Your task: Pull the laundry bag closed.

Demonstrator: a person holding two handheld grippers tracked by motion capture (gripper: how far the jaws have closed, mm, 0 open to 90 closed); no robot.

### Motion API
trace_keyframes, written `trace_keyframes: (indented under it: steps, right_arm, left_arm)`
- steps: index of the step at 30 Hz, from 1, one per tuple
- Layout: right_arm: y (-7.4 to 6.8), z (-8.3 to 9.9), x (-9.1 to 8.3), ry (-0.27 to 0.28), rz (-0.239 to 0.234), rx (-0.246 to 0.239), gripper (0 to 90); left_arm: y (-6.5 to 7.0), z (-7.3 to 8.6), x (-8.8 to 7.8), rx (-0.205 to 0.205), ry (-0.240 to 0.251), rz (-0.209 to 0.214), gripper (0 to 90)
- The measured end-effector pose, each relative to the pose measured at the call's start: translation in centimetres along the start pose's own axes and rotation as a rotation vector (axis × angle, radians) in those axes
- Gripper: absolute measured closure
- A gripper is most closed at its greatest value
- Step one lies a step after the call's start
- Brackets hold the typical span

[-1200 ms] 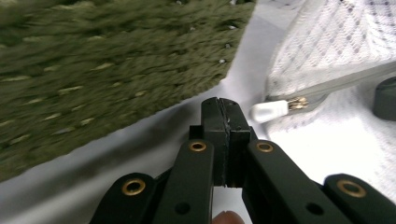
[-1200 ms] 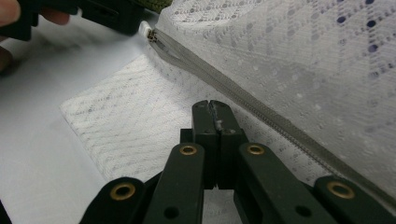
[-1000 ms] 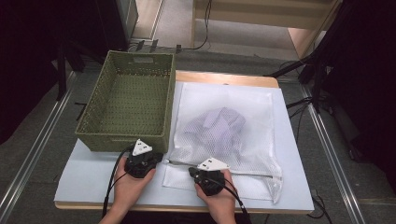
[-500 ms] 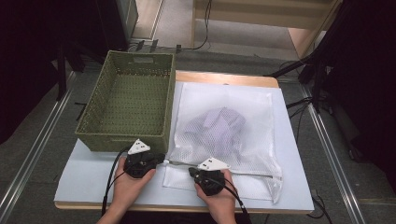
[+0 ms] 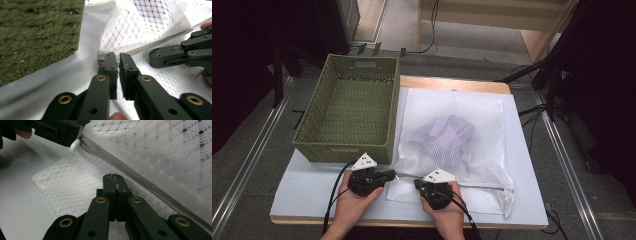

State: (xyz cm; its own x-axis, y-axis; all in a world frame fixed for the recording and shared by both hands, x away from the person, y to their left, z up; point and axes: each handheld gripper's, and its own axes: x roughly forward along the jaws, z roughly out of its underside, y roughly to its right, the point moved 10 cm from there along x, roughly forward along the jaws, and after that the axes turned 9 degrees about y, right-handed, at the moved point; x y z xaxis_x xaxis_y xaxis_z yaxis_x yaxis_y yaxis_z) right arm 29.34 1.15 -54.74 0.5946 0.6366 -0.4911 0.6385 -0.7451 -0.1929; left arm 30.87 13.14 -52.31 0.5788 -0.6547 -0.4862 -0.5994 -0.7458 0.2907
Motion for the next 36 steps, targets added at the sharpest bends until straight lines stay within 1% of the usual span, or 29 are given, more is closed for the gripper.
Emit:
trace_keyframes:
  steps: [2,4,6,8,9,12,15,18,19,21,22,23,26,27,28,30,32,34,35,36]
  right_arm:
    - [0.0,0.0,0.0,0.0,0.0,-0.001,90.0]
    - [0.0,0.0,0.0,-0.001,-0.002,0.002,90.0]
    - [0.0,0.0,0.0,0.0,-0.002,0.001,90.0]
    - [0.0,0.0,0.0,-0.001,-0.002,0.0,90.0]
    - [0.0,0.0,0.0,-0.002,-0.002,0.001,90.0]
    - [0.0,0.0,0.0,0.0,0.001,-0.001,90.0]
    - [0.0,0.0,0.0,0.001,0.002,-0.008,90.0]
    - [-0.1,0.0,0.0,0.004,0.003,-0.012,90.0]
    - [-0.1,0.0,0.0,0.004,0.001,-0.01,89.6]
    - [-0.1,-0.1,-0.1,0.006,-0.007,-0.006,87.9]
    - [-0.2,-0.1,-0.1,0.011,-0.015,0.0,87.4]
    - [-0.3,-0.2,-0.1,0.016,-0.027,0.007,87.3]
    - [-0.7,-0.3,-0.1,0.028,-0.052,0.014,85.6]
    - [-0.9,-0.3,-0.1,0.03,-0.06,0.012,84.9]
    - [-1.1,-0.4,-0.1,0.035,-0.068,0.008,84.4]
    - [-1.3,-0.4,0.0,0.036,-0.068,0.003,82.6]
    - [-1.4,-0.6,0.0,0.049,-0.068,0.004,80.5]
    - [-1.6,-0.8,0.1,0.062,-0.084,0.018,79.4]
    - [-1.7,-0.9,0.0,0.071,-0.096,0.021,78.7]
    - [-1.8,-1.0,0.0,0.077,-0.103,0.021,78.3]
  left_arm:
    - [-0.6,-0.1,-0.4,-0.004,0.004,-0.019,80.6]
    - [-1.2,0.1,-0.5,-0.012,-0.007,-0.039,76.4]
    - [-1.4,0.6,-0.3,-0.028,-0.031,-0.035,72.5]
    - [-1.3,1.0,0.1,-0.025,-0.055,-0.029,69.2]
    - [-1.2,1.1,0.3,-0.019,-0.059,-0.027,67.9]
    - [-1.1,1.0,0.6,-0.009,-0.055,-0.026,64.2]
    - [-1.1,0.9,0.7,-0.024,-0.045,-0.016,60.4]
    - [-0.9,0.8,1.0,-0.024,-0.036,-0.014,57.7]
    - [-0.9,0.8,1.0,-0.027,-0.038,-0.009,58.2]
    - [-0.5,0.9,1.2,-0.043,-0.044,0.019,60.8]
    - [-0.4,0.9,1.2,-0.045,-0.046,0.027,63.1]
    - [-0.4,0.9,1.2,-0.039,-0.049,0.025,64.5]
    - [0.1,0.8,1.1,-0.047,-0.044,0.053,68.2]
    - [0.2,0.8,1.1,-0.042,-0.043,0.059,68.6]
    - [0.3,0.7,1.0,-0.042,-0.04,0.069,71.7]
    - [0.6,0.7,0.8,-0.047,-0.033,0.097,72.1]
    - [0.9,0.7,0.7,-0.041,-0.033,0.11,72.7]
    - [1.1,0.8,0.7,-0.033,-0.033,0.112,73.7]
    - [1.2,0.8,0.7,-0.035,-0.033,0.115,74.0]
    - [1.3,0.8,0.6,-0.041,-0.033,0.126,74.3]
